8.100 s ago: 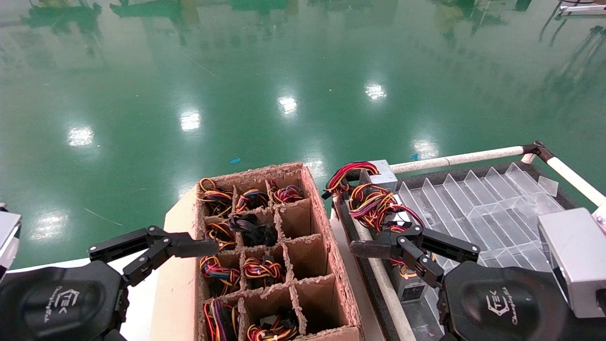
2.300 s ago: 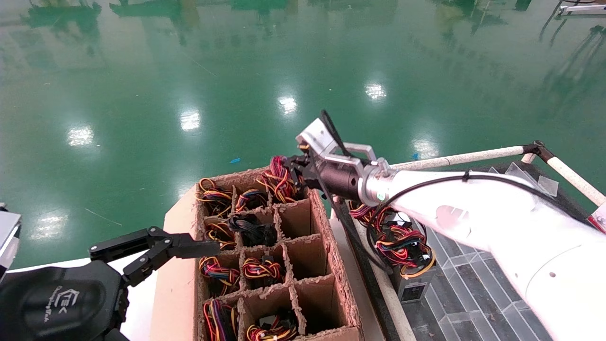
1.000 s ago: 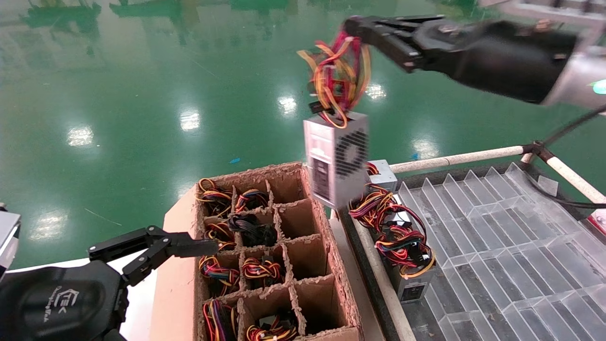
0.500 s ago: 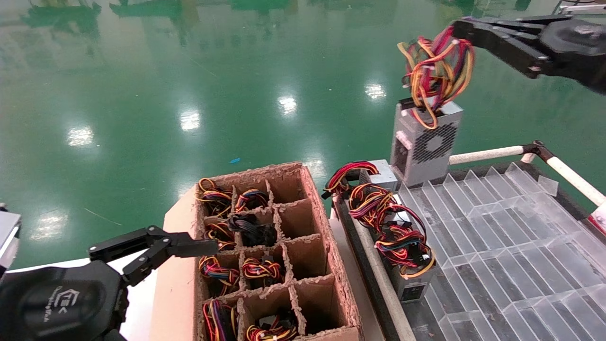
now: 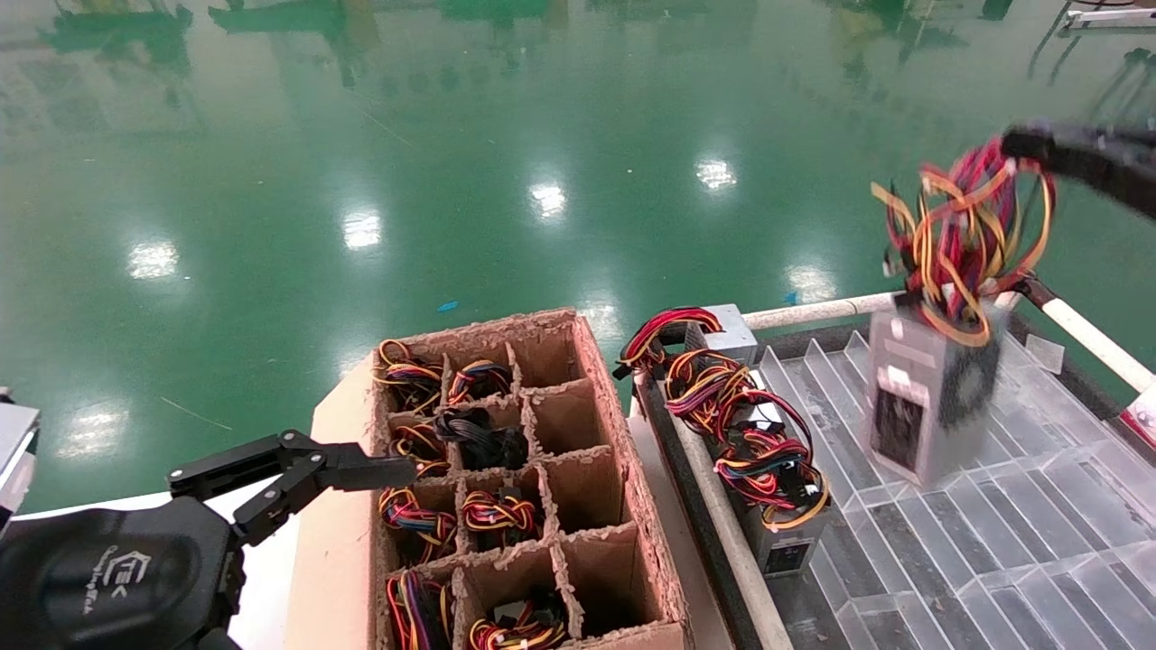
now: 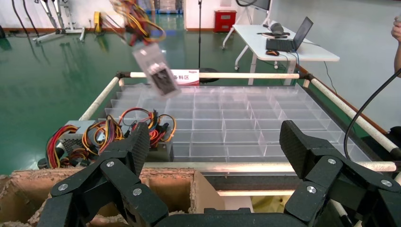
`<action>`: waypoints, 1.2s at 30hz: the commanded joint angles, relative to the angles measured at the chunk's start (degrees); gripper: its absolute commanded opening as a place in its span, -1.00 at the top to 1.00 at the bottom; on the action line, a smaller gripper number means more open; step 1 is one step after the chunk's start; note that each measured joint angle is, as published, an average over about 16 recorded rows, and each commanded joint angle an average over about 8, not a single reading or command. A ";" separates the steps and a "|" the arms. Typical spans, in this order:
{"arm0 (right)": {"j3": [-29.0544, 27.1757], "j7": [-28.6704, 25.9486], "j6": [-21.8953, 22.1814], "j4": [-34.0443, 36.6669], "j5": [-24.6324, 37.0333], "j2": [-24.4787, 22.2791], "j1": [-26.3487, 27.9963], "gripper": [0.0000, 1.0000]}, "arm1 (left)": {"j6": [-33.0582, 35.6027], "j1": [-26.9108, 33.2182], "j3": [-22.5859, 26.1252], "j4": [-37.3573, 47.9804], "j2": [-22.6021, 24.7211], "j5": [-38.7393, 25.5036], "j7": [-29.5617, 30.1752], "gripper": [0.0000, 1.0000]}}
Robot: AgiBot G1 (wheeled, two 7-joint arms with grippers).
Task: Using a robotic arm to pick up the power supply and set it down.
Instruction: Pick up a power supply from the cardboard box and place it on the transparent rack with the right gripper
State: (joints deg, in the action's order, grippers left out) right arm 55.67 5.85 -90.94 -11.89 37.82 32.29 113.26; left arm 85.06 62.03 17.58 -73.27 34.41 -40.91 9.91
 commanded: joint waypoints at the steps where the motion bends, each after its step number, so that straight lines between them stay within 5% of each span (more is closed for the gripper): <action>1: 0.35 -1.04 -0.22 -2.02 0.01 -1.74 -0.94 1.00 | 0.00 0.00 0.00 0.00 0.00 0.00 0.00 -1.00; 16: 4.08 -3.76 -0.20 -13.57 -3.54 -10.43 -8.83 1.00 | -0.02 0.01 0.04 0.00 -0.02 0.03 -0.02 -1.00; 36: 12.90 1.25 -0.31 -23.29 1.48 -8.85 -8.14 1.00 | -0.04 0.02 0.09 0.00 -0.03 0.06 -0.04 -1.00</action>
State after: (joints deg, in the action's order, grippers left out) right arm 68.57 7.00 -91.24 -35.07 39.23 23.42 105.29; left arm 85.02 62.05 17.66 -73.27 34.38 -40.85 9.86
